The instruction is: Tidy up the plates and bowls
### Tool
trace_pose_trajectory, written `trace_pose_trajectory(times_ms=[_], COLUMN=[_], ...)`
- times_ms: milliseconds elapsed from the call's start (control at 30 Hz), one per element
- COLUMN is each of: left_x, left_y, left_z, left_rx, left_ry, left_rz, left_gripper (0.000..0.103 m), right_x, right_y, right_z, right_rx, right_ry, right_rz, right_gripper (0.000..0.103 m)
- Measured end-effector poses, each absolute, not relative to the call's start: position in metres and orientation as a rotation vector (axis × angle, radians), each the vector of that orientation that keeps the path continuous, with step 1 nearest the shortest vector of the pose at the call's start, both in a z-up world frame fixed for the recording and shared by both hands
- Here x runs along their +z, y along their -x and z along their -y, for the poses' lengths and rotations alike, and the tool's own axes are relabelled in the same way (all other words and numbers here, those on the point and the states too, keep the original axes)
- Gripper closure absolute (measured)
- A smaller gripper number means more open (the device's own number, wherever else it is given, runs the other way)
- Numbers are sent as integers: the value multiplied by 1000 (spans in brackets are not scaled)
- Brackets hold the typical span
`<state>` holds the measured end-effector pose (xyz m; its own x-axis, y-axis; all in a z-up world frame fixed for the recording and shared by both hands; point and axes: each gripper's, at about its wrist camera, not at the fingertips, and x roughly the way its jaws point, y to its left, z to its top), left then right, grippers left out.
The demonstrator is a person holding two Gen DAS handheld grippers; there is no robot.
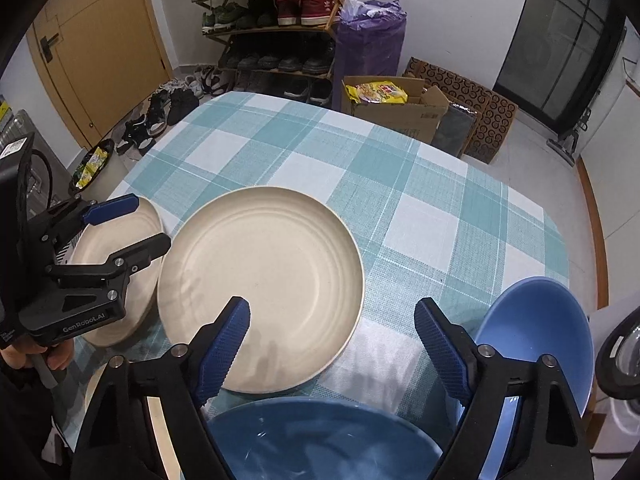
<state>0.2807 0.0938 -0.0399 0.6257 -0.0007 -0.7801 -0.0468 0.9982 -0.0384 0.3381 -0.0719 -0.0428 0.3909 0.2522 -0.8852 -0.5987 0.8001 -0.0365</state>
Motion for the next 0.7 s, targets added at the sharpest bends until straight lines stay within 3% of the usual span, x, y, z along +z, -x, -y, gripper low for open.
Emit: trace_pose_trajectory(times_ms=[67, 400, 700], left_x=[-42, -58, -72], left_y=[-283, -301, -306], left_z=[-92, -86, -84], left_rx=[22, 3, -17], left_ry=[53, 36, 38], left_rz=[-902, -961, -1015], left_gripper=[40, 44, 55], right_x=[-46, -68, -87], right_y=[-341, -355, -368], right_z=[72, 60, 50], right_rx=[555, 536, 512], right_ry=[376, 416, 451], right_rz=[-1055, -1130, -1181], right_gripper=[22, 26, 32])
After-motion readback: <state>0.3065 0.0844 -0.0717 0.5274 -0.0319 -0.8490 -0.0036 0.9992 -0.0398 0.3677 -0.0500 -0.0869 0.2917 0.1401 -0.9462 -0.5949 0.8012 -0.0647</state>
